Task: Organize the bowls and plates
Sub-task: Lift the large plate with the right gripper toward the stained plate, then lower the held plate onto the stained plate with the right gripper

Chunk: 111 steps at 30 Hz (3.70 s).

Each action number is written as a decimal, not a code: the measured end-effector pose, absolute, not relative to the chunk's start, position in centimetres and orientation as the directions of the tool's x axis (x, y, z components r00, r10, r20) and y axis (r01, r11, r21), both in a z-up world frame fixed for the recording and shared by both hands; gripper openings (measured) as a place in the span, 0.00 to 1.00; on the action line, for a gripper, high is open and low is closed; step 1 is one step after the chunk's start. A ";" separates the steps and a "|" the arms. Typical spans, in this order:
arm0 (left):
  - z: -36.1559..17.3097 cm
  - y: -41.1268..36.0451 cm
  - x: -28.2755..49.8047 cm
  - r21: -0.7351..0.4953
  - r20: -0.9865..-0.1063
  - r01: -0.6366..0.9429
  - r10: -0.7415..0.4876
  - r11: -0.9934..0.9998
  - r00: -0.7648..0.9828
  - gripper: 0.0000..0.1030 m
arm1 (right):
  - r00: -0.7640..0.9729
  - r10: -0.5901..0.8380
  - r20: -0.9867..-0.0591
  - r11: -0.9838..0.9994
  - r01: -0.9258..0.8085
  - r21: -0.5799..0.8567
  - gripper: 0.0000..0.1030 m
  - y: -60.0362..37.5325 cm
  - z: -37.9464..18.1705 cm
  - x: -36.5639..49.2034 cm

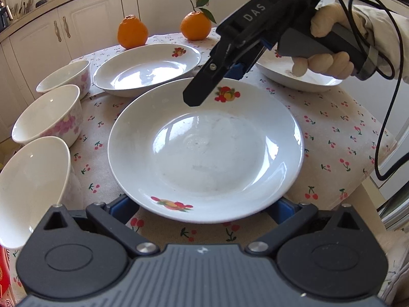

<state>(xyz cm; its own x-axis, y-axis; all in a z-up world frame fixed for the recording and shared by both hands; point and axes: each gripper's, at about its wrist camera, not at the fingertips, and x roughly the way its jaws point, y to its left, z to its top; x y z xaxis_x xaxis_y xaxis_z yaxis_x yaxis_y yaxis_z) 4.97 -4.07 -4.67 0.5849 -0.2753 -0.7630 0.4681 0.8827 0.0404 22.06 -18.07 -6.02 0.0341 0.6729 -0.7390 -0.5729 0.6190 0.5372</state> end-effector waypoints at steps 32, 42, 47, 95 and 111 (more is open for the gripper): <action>-2.6 -5.1 5.3 0.016 -0.745 0.532 -0.345 0.847 0.571 0.98 | 0.089 0.677 -0.731 0.646 -0.549 0.531 0.89 -20.3 -3.6 20.6; -1.1 -6.8 6.6 0.010 -0.732 0.579 -0.389 0.815 0.559 0.98 | 0.170 0.677 -0.716 0.675 -0.531 0.513 0.89 -23.5 -1.8 20.2; -0.8 -8.0 7.6 0.012 -0.730 0.612 -0.411 0.791 0.545 0.98 | 0.206 0.667 -0.716 0.697 -0.510 0.503 0.89 -25.5 -1.4 20.1; -2.6 -20.3 15.6 0.005 -0.766 0.783 -0.501 0.623 0.403 0.98 | 0.404 0.562 -0.722 0.827 -0.269 0.494 0.89 -40.9 -4.2 20.2; -2.9 -20.4 15.7 0.006 -0.764 0.794 -0.510 0.607 0.396 0.98 | 0.421 0.527 -0.739 0.850 -0.240 0.469 0.89 -41.6 -3.8 18.4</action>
